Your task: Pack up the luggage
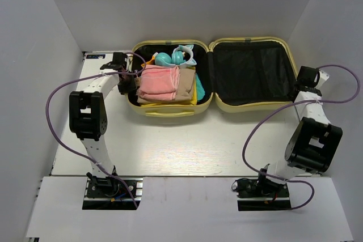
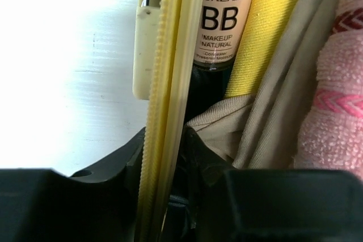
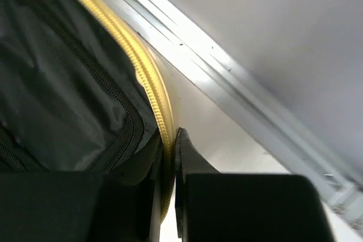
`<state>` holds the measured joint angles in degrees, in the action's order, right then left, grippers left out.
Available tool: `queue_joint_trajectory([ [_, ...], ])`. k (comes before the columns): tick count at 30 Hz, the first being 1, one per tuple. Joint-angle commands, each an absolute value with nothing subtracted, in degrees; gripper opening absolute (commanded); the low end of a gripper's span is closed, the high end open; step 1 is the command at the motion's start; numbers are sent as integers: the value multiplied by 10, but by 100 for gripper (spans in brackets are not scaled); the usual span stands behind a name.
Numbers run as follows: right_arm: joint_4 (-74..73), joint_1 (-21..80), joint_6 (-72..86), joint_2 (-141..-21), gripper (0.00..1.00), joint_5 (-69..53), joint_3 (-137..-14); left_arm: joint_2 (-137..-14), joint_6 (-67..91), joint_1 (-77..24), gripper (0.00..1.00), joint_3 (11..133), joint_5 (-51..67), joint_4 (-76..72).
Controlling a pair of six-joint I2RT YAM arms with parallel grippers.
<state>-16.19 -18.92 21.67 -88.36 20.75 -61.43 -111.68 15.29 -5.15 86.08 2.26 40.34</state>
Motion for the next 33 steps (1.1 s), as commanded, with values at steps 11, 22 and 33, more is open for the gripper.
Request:
queue_joint_trajectory([
  [11, -200, 78, -135, -744, 0, 291, -793, -1029, 194, -153, 0, 751, 135, 346],
  [22, -134, 361, -414, -751, 0, 460, -830, -998, 215, -206, 0, 693, 153, 285],
  [33, -271, 624, -302, -830, 0, 356, -960, -957, 247, -207, 22, 677, 129, 288],
])
